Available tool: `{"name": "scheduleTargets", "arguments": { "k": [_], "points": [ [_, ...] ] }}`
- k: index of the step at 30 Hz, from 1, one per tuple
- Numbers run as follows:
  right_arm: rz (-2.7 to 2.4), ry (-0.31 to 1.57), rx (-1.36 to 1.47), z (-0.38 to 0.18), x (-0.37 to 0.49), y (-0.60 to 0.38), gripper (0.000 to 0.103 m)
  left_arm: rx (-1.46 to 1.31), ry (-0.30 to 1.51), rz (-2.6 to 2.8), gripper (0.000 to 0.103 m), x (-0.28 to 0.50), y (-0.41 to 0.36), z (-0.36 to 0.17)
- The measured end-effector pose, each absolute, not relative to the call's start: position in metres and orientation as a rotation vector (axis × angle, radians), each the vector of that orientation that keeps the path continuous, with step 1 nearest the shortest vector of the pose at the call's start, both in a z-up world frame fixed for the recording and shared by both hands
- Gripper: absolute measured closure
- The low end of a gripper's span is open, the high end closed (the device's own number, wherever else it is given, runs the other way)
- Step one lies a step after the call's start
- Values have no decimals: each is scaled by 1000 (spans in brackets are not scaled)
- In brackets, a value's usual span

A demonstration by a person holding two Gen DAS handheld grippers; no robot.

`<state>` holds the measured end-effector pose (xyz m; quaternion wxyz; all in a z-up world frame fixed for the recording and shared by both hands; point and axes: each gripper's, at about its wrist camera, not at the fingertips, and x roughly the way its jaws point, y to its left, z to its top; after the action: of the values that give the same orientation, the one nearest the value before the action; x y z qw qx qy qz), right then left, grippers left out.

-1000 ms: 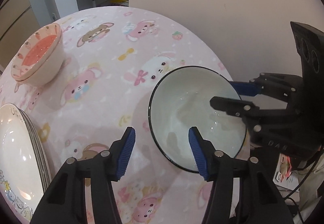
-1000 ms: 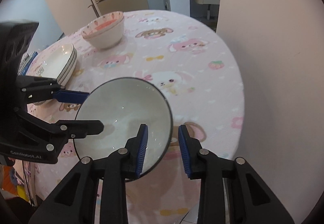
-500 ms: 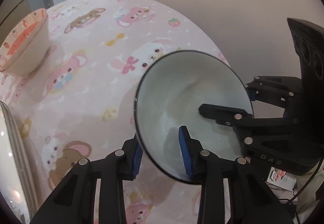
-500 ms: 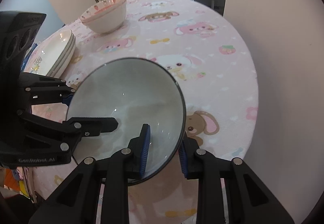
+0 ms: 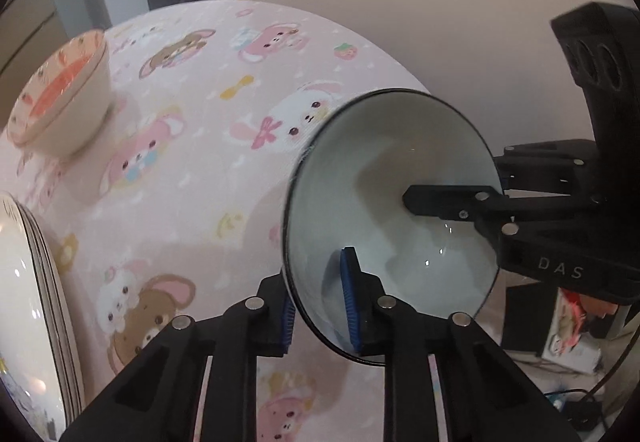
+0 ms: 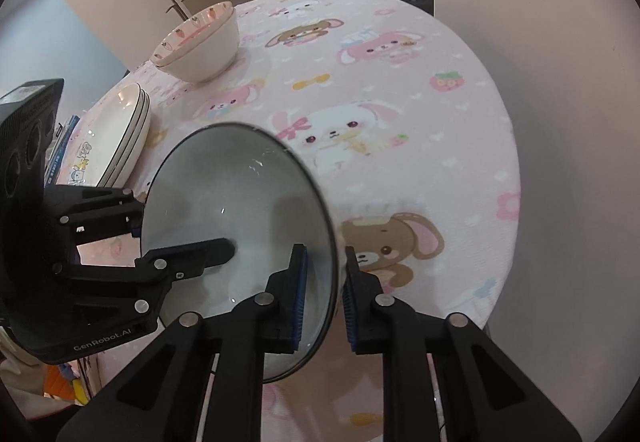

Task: Organize plates and bowls
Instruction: 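Lift the white bowl with the left gripper and carry it toward the pink bowls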

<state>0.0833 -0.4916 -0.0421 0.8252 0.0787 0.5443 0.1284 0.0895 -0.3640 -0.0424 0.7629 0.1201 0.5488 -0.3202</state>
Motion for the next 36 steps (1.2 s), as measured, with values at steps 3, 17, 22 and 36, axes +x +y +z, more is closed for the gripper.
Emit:
{"name": "scheduleTargets", "arguments": {
  "k": [3, 17, 22, 36],
  "points": [
    [282, 1145, 154, -37, 84, -486, 92, 258, 1166, -675, 88, 90, -356, -37],
    [358, 1070, 116, -13, 98, -428, 93, 119, 1086, -586, 92, 106, -286, 2],
    [370, 1030, 93, 7, 105, -411, 93, 79, 1036, -566, 92, 108, -265, 21],
    [381, 908, 40, 64, 141, -373, 92, 12, 919, -502, 91, 130, -224, 68]
  ]
}}
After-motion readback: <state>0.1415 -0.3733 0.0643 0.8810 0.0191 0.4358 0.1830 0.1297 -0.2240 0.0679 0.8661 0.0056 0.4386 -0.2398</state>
